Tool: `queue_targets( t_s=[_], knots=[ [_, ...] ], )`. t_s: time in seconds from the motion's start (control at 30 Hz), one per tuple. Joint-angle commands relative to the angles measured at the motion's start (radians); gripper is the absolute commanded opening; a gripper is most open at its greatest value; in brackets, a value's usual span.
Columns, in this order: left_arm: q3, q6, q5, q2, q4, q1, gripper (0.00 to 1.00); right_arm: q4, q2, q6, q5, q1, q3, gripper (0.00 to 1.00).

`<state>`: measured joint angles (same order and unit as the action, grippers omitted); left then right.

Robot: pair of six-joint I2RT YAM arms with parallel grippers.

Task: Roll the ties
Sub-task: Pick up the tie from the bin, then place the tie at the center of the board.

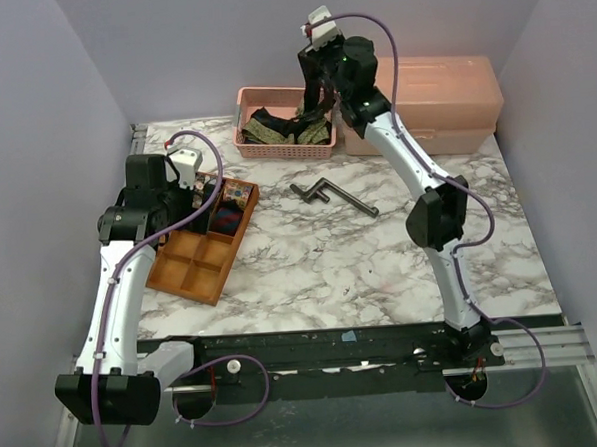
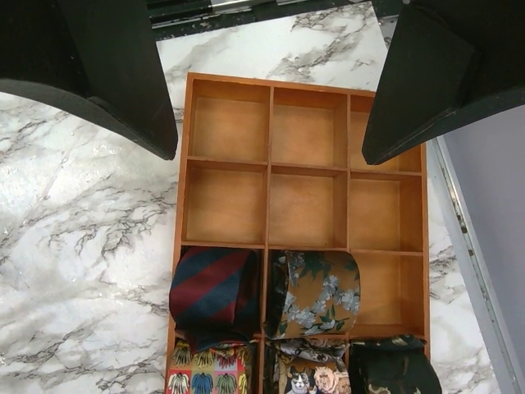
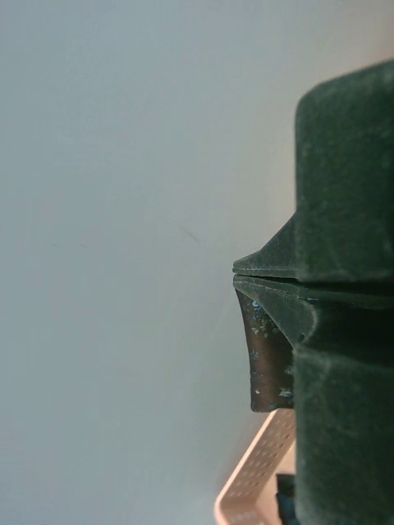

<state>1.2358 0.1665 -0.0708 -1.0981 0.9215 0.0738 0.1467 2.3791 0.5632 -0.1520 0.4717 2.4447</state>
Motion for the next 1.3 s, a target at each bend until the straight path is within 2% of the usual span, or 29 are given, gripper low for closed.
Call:
queue_targets(
  t_s=[0.0,0.43,0.6,0.8,0.9,1.03,1.07,1.17,1.27],
  knots=[
    [-0.006,-0.012,0.005,0.032,-0.021,-0.003,0.99,-0.096,-0.108,-0.074,0.101,-0.002,-0.028,0.00],
    [-0.025,-0.018,-0.043,0.089,-0.126,-0.003,0.99,-0.258,-0.459,-0.204,0.306,0.009,-0.010,0.00],
    [-0.036,-0.010,-0.146,0.117,-0.200,-0.002,0.99,-0.276,-0.567,-0.268,0.372,0.020,0.031,0.00],
    [-0.039,-0.011,-0.259,0.106,-0.266,-0.001,0.98,-0.294,-0.659,-0.340,0.301,0.031,0.077,0.00],
    [-0.026,-0.012,-0.308,0.075,-0.263,0.004,0.99,-0.364,-0.730,-0.302,0.164,0.031,-0.045,0.00],
    [-0.075,0.052,-0.400,0.076,-0.263,0.027,0.98,-0.528,-0.890,-0.245,-0.127,0.022,-0.410,0.00],
    [-0.098,0.068,-0.415,0.084,-0.266,0.038,0.99,-0.574,-0.934,-0.245,-0.158,0.002,-0.500,0.00],
    [-0.181,0.117,-0.419,0.102,-0.285,0.087,0.99,-0.656,-1.026,-0.277,-0.154,-0.054,-0.667,0.00],
    [-0.246,0.151,-0.418,0.118,-0.318,0.117,0.98,-0.704,-1.054,-0.309,-0.026,-0.054,-0.628,0.00]
  ],
)
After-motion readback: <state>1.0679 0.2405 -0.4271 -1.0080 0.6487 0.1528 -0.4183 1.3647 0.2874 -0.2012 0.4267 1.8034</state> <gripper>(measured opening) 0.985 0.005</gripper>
